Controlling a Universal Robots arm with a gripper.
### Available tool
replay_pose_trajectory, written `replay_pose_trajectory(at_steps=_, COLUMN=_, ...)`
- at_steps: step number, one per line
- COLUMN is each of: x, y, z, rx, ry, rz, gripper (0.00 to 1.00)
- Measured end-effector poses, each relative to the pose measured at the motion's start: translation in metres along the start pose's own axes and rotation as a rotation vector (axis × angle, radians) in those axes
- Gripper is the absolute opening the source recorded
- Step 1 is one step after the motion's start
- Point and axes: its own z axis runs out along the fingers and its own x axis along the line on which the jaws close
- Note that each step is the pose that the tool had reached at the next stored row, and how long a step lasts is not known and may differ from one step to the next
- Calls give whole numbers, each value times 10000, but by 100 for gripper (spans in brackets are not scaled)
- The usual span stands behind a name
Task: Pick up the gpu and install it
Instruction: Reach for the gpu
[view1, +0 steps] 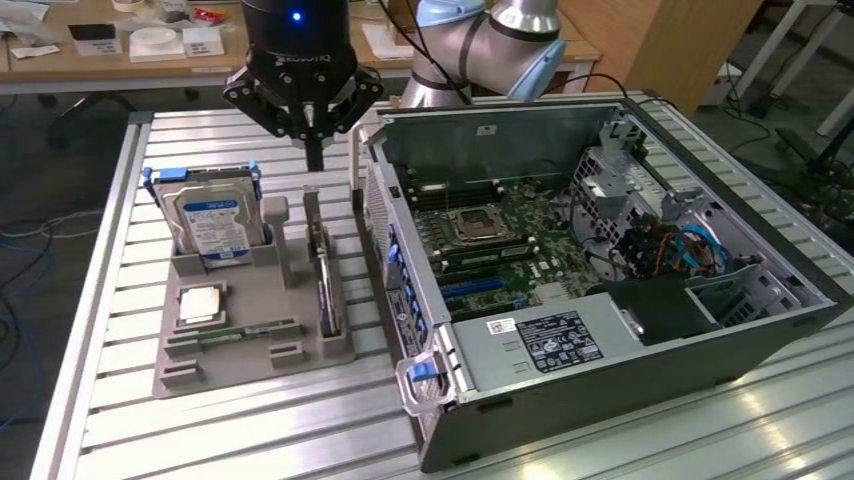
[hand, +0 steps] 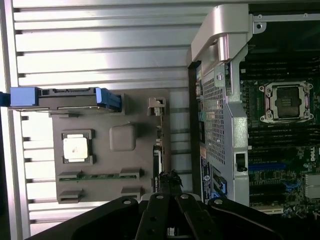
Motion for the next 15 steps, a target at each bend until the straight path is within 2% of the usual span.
replay_pose_trajectory(at_steps=6, x=-1, y=-13, z=-1, rx=0, ry=1, rz=-4, gripper=11)
replay_pose_trajectory(at_steps=15, x=-8, y=-101, z=-4, rx=0, ry=1, rz=-2, gripper=11)
